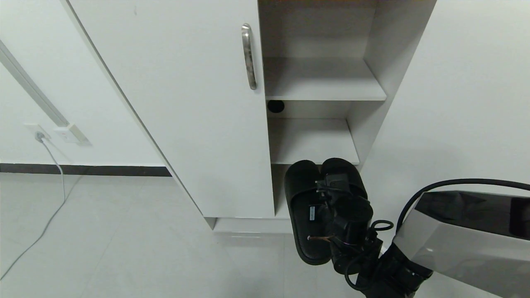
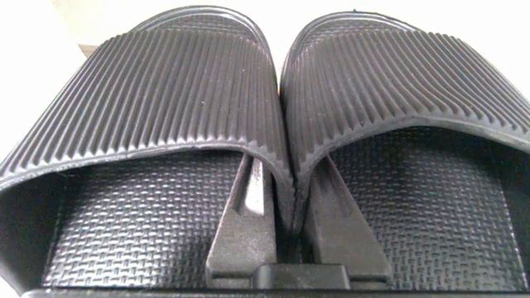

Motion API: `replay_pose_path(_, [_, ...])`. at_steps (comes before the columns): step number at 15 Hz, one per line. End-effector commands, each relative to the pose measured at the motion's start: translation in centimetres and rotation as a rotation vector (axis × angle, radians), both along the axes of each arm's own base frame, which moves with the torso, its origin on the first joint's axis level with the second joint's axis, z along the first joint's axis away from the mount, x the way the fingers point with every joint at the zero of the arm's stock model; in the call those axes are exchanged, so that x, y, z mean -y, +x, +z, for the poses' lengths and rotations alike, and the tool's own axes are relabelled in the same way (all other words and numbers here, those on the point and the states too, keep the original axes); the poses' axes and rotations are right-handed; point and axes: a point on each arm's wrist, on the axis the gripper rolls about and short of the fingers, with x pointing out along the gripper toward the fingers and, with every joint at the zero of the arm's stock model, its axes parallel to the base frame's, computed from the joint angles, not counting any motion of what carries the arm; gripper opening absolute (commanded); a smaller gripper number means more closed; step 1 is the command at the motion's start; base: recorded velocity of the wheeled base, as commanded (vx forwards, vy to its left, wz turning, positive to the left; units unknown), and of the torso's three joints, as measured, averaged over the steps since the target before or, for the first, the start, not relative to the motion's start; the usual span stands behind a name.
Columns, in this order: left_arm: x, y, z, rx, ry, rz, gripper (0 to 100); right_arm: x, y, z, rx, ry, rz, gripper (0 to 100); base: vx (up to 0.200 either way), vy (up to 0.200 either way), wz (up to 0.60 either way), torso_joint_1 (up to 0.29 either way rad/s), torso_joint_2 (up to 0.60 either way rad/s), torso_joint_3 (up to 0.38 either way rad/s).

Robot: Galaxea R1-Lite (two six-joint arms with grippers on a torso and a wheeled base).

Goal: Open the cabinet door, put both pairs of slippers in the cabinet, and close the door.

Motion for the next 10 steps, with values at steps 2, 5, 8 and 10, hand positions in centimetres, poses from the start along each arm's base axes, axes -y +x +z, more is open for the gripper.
replay_pose_path(2, [0.0,0.01,0.01,-0.001,0.0,-0.001,0,-0.02,0.02,-0.14,-0.002,-0.003,0.0,0,0.0,0.0,0.0,0.0,0.0,0.0])
replay_pose_path(5, [0.0,0.01,0.01,-0.001,0.0,-0.001,0,-0.02,0.02,-0.11,0.0,-0.001,0.0,0,0.2,0.0,0.0,-0.002,0.0,0.002])
replay_pose_path(8, [0.0,0.01,0.01,-0.001,0.002,0.001,0,-0.02,0.02,-0.12,-0.001,-0.002,0.0,0,0.2,0.0,0.0,0.004,0.0,-0.002])
replay_pose_path(10, [0.0,0.01,0.01,-0.001,0.0,0.001,0,-0.07,0.24,0.06,0.003,-0.001,-0.002,0,0.2,0.0,0.0,0.0,0.01,0.002])
